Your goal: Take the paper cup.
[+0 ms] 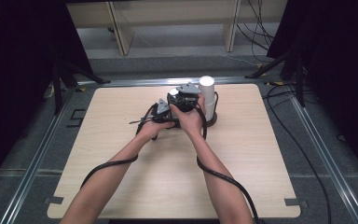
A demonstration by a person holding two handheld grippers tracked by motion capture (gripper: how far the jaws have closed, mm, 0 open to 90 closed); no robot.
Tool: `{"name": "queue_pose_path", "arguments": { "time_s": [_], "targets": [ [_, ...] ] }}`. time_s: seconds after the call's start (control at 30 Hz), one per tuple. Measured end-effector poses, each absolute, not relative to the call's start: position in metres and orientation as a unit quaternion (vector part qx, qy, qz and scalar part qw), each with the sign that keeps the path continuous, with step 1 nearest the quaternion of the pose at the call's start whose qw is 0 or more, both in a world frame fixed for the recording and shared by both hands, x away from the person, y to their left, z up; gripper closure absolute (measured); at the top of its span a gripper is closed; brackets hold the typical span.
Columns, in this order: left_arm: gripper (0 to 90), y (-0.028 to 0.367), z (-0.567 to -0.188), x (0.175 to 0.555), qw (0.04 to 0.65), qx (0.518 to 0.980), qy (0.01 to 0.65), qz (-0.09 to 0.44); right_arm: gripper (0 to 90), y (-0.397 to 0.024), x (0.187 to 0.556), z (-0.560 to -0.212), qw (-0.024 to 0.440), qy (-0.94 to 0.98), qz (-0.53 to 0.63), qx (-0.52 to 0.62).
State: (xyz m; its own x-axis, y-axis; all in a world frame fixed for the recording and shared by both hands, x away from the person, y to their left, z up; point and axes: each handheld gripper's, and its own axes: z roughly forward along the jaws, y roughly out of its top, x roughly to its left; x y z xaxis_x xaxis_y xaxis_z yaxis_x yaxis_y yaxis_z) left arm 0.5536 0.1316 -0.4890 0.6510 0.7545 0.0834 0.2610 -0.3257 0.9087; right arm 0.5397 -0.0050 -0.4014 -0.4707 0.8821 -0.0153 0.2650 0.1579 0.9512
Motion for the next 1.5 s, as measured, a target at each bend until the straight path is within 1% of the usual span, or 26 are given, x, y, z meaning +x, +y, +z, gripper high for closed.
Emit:
{"name": "queue_pose_path", "arguments": {
  "time_s": [0.03, 0.07, 0.1, 0.2, 0.3, 0.37, 0.43, 0.53, 0.57, 0.6, 0.73, 0.8, 0.83, 0.87, 0.9, 0.93, 0.97, 1.0, 1.07, 1.1, 1.13, 1.17, 1.2, 1.27, 1.3, 1.5],
  "targets": [
    [22.2, 0.131, -0.489, 0.553, 0.481, 0.771, 0.33, 0.255, 36.8, -0.006, 0.54, -0.401, 0.302, 0.695, 0.503, 0.416],
    [22.2, 0.132, -0.489, 0.553, 0.476, 0.776, 0.327, 0.255, 36.9, -0.008, 0.541, -0.401, 0.311, 0.692, 0.501, 0.417],
    [22.3, 0.131, -0.489, 0.554, 0.48, 0.774, 0.325, 0.255, 36.8, -0.008, 0.541, -0.4, 0.292, 0.691, 0.504, 0.428],
    [22.4, 0.131, -0.489, 0.553, 0.48, 0.774, 0.325, 0.255, 36.9, -0.009, 0.542, -0.4, 0.288, 0.69, 0.506, 0.43],
    [23.0, 0.131, -0.489, 0.553, 0.473, 0.778, 0.323, 0.258, 37.0, -0.004, 0.54, -0.399, 0.324, 0.708, 0.489, 0.393],
    [23.1, 0.132, -0.488, 0.552, 0.47, 0.78, 0.323, 0.258, 37.0, -0.004, 0.54, -0.399, 0.325, 0.708, 0.488, 0.393],
    [23.2, 0.132, -0.489, 0.553, 0.473, 0.778, 0.321, 0.259, 36.9, -0.004, 0.54, -0.398, 0.309, 0.707, 0.491, 0.404],
    [24.0, 0.13, -0.491, 0.552, 0.477, 0.776, 0.326, 0.254, 37.0, -0.009, 0.544, -0.399, 0.309, 0.701, 0.499, 0.405],
    [24.0, 0.13, -0.491, 0.552, 0.474, 0.778, 0.325, 0.253, 37.0, -0.009, 0.542, -0.398, 0.295, 0.693, 0.498, 0.43],
    [26.2, 0.13, -0.492, 0.552, 0.47, 0.781, 0.321, 0.257, 37.0, -0.011, 0.542, -0.397, 0.298, 0.694, 0.495, 0.43],
    [29.7, 0.134, -0.492, 0.553, 0.477, 0.774, 0.331, 0.253, 37.1, -0.01, 0.542, -0.395, 0.302, 0.693, 0.496, 0.428],
    [29.3, 0.134, -0.492, 0.553, 0.476, 0.775, 0.33, 0.253, 37.0, -0.009, 0.542, -0.392, 0.293, 0.694, 0.492, 0.436],
    [29.1, 0.135, -0.492, 0.553, 0.474, 0.776, 0.329, 0.253, 36.9, -0.01, 0.544, -0.393, 0.306, 0.698, 0.488, 0.426],
    [29.1, 0.136, -0.492, 0.553, 0.464, 0.785, 0.323, 0.254, 36.9, -0.01, 0.544, -0.393, 0.306, 0.698, 0.488, 0.426],
    [28.2, 0.135, -0.493, 0.553, 0.477, 0.775, 0.324, 0.26, 36.9, -0.01, 0.543, -0.392, 0.293, 0.7, 0.485, 0.434],
    [23.1, 0.133, -0.494, 0.553, 0.487, 0.769, 0.322, 0.262, 36.8, -0.01, 0.545, -0.393, 0.296, 0.704, 0.489, 0.423],
    [23.1, 0.133, -0.493, 0.552, 0.48, 0.771, 0.321, 0.267, 36.8, -0.01, 0.545, -0.393, 0.296, 0.704, 0.489, 0.423],
    [21.1, 0.134, -0.492, 0.554, 0.478, 0.775, 0.313, 0.269, 36.7, -0.009, 0.545, -0.394, 0.284, 0.704, 0.489, 0.431],
    [18.9, 0.134, -0.492, 0.557, 0.487, 0.771, 0.314, 0.263, 36.7, -0.008, 0.545, -0.395, 0.286, 0.702, 0.489, 0.432],
    [19.0, 0.133, -0.492, 0.557, 0.494, 0.766, 0.321, 0.258, 36.6, -0.007, 0.546, -0.395, 0.287, 0.701, 0.492, 0.428],
    [18.5, 0.134, -0.492, 0.56, 0.484, 0.775, 0.315, 0.258, 36.4, -0.007, 0.546, -0.394, 0.277, 0.704, 0.491, 0.431],
    [17.8, 0.133, -0.492, 0.561, 0.488, 0.772, 0.319, 0.254, 36.2, -0.008, 0.548, -0.394, 0.291, 0.707, 0.485, 0.425],
    [17.5, 0.132, -0.492, 0.562, 0.489, 0.772, 0.319, 0.252, 35.9, -0.008, 0.547, -0.393, 0.277, 0.708, 0.482, 0.435],
    [17.4, 0.13, -0.492, 0.563, 0.487, 0.772, 0.321, 0.253, 35.5, -0.008, 0.549, -0.393, 0.286, 0.705, 0.481, 0.436],
    [18.2, 0.129, -0.492, 0.564, 0.49, 0.77, 0.323, 0.251, 35.4, -0.009, 0.551, -0.394, 0.301, 0.7, 0.481, 0.433],
    [19.8, 0.128, -0.49, 0.561, 0.481, 0.774, 0.325, 0.251, 36.5, -0.009, 0.551, -0.395, 0.308, 0.693, 0.492, 0.429]
  ]
}}
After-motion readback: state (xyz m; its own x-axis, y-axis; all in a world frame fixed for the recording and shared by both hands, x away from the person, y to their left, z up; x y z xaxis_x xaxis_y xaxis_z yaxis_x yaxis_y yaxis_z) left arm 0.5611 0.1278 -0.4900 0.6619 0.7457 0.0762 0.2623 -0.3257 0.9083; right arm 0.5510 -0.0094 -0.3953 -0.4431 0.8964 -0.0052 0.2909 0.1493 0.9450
